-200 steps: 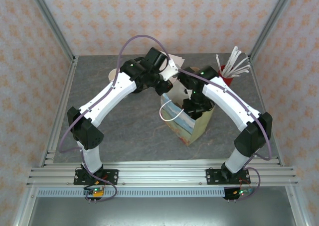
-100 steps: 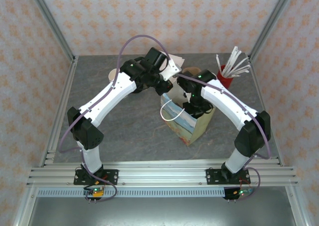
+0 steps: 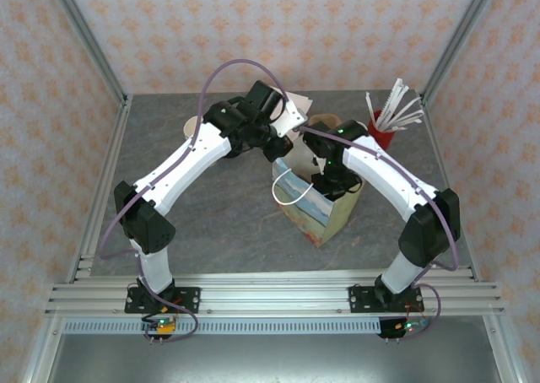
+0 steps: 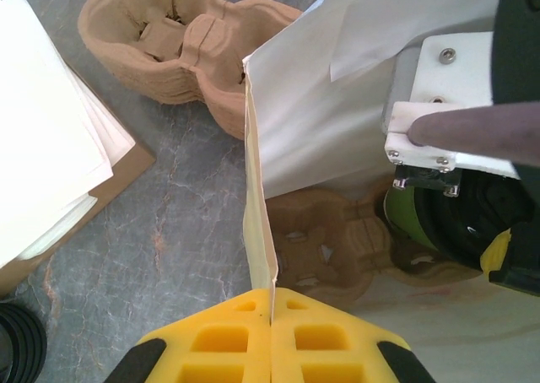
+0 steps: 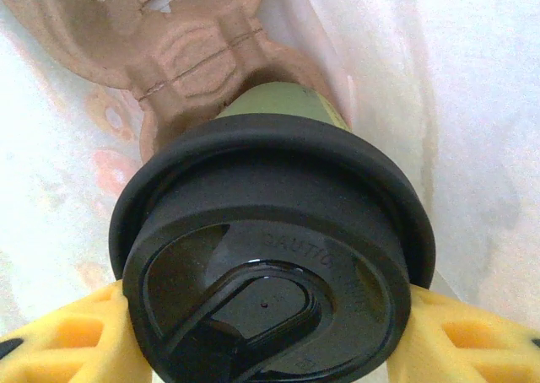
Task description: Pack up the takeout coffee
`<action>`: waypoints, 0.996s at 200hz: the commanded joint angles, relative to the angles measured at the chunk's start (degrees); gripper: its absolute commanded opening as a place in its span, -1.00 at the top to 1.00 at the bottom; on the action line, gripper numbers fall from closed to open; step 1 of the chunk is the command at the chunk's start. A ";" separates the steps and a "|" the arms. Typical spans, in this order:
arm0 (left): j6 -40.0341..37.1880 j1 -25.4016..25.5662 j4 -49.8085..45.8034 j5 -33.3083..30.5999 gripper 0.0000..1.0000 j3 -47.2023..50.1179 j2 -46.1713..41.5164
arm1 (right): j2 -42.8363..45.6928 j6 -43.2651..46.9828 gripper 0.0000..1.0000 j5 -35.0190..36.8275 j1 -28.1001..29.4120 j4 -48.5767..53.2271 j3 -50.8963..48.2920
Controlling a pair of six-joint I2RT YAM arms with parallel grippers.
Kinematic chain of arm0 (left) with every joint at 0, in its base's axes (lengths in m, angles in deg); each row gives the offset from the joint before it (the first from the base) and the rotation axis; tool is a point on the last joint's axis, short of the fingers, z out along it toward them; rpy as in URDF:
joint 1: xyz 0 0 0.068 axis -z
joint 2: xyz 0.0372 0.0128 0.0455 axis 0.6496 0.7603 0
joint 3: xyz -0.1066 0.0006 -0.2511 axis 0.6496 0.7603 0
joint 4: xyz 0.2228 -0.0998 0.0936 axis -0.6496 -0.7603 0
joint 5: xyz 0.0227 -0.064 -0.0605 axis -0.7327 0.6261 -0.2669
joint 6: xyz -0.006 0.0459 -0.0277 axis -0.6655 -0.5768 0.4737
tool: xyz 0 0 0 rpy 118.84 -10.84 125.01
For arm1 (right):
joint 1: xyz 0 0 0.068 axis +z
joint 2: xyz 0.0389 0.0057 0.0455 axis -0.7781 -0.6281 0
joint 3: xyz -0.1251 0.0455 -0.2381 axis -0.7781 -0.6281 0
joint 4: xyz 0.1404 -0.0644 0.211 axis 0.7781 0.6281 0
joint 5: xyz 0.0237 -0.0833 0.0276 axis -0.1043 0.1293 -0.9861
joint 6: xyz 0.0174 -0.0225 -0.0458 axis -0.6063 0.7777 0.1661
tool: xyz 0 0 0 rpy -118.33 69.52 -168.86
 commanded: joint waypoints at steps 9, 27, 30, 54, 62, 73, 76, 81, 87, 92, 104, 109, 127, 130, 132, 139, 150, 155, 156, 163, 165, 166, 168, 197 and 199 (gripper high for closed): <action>-0.46 0.66 -0.47 0.27 0.84 0.97 -1.17 | 0.83 0.93 0.10 -0.64 -0.30 -1.36 -1.71; -0.36 0.66 -0.54 0.28 0.84 0.96 -1.25 | 0.76 0.96 0.11 0.44 -0.30 -1.04 -1.88; -0.35 0.68 -0.49 0.31 0.84 0.97 -1.26 | 0.80 0.95 0.11 0.60 -0.25 -1.02 -1.90; -0.27 0.66 -0.47 0.37 0.84 0.96 -1.34 | 1.05 0.95 0.11 1.06 -0.25 -0.99 -1.84; -0.22 0.66 -0.44 0.35 0.84 0.95 -1.36 | 0.96 0.91 0.11 1.50 -0.30 -1.02 -1.95; -0.19 0.81 -0.50 0.38 0.84 1.04 -1.35 | 0.80 0.89 0.12 1.88 -0.22 -0.99 -1.94; -0.30 0.76 -0.52 0.29 0.84 1.06 -1.36 | 0.81 0.79 0.11 2.10 -0.21 -0.97 -1.96; -0.26 0.77 -0.51 0.27 0.84 1.06 -1.30 | 0.82 0.71 0.11 2.26 -0.21 -0.93 -1.89; -0.31 0.75 -0.49 0.27 0.84 1.14 -1.36 | 0.96 0.69 0.11 2.48 -0.21 -0.93 -1.77; -0.30 0.75 -0.53 0.27 0.83 1.15 -1.36 | 1.04 0.70 0.11 2.69 -0.08 -0.92 -1.64; -0.26 0.77 -0.61 0.18 0.84 1.06 -1.19 | 1.31 0.57 0.12 3.18 0.07 -0.71 -1.06; -0.27 0.77 -0.60 0.18 0.84 0.99 -1.19 | 1.39 0.45 0.12 3.41 0.13 -0.58 -0.70; -0.18 0.75 -0.74 0.18 0.84 0.79 -0.97 | 1.49 0.29 0.12 4.04 0.47 -0.31 -0.14; -0.17 0.75 -0.71 0.18 0.84 0.80 -1.01 | 1.46 0.33 0.12 4.14 0.49 -0.30 -0.08; -0.17 0.75 -0.71 0.18 0.84 0.76 -0.95 | 1.46 0.29 0.12 4.23 0.54 -0.26 -0.04; -0.12 0.76 -0.71 0.17 0.84 0.79 -0.88 | 1.55 0.17 0.12 4.41 0.74 -0.18 0.11; -0.04 0.75 -0.78 0.13 0.84 0.79 -0.79 | 1.66 0.09 0.12 4.65 0.93 -0.23 0.15; 0.00 0.76 -0.81 0.17 0.83 0.85 -0.79 | 1.67 0.11 0.12 4.76 1.02 -0.22 0.29; -0.04 0.71 -0.78 0.13 0.84 0.87 -0.77 | 1.67 0.09 0.12 4.77 1.06 -0.22 0.30; 0.04 0.76 -0.80 0.18 0.84 0.84 -0.74 | 1.65 0.16 0.12 4.94 1.14 -0.19 0.28; 0.08 0.75 -0.85 0.11 0.84 0.88 -0.75 | 1.73 0.16 0.12 4.96 1.12 -0.19 0.31; 0.04 0.80 -0.88 0.14 0.84 0.88 -0.75 | 1.74 0.11 0.12 4.96 1.11 -0.20 0.31; 0.08 0.76 -0.87 0.13 0.84 0.89 -0.75 | 1.73 0.08 0.12 4.96 1.20 -0.15 0.32; 0.06 0.75 -0.76 0.20 0.84 0.97 -0.83 | 1.66 0.12 0.12 5.36 1.38 0.02 0.44; 0.04 0.75 -0.77 0.18 0.84 0.98 -0.81 | 1.67 0.08 0.12 5.37 1.38 0.00 0.41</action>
